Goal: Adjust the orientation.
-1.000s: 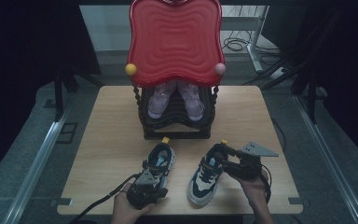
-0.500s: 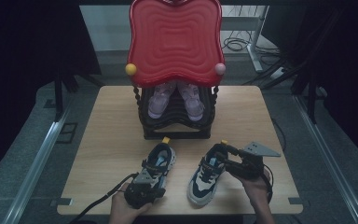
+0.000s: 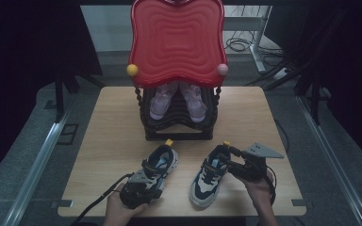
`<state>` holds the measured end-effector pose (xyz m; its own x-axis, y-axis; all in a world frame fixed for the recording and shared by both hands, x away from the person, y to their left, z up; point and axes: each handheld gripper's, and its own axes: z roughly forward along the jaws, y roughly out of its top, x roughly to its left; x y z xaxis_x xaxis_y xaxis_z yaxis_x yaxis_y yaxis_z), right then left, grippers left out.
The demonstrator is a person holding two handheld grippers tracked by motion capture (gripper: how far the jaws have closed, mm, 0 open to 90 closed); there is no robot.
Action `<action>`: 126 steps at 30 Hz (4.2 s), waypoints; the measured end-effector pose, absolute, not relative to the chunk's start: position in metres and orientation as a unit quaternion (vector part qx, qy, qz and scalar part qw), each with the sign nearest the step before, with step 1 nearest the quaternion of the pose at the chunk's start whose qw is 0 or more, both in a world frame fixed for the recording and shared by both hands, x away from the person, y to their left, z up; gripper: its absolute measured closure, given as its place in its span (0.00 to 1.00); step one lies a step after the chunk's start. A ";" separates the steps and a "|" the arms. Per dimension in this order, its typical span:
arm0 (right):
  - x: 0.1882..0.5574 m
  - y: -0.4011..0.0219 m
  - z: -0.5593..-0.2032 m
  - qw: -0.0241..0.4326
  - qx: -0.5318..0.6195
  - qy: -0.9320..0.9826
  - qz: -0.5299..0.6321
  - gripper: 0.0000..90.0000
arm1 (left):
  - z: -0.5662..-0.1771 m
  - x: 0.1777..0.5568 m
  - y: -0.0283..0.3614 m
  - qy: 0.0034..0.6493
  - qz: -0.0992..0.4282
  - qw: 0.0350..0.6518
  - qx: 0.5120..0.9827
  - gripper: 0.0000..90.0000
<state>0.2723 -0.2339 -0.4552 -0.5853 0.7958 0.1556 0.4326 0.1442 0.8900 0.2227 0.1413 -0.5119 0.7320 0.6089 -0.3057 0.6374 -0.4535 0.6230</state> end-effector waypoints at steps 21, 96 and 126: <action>0.273 -0.235 -0.456 0.185 0.420 0.735 0.498 0.52 | -0.510 0.233 0.172 0.391 -0.023 0.364 0.845 1.00; 0.273 -0.232 -0.455 0.187 0.418 0.735 0.500 0.52 | -0.493 0.287 0.223 0.468 0.039 0.379 0.797 0.95; 0.274 -0.165 -0.440 0.145 0.337 0.777 0.511 0.87 | -0.431 0.272 0.223 0.418 0.072 0.454 0.783 0.54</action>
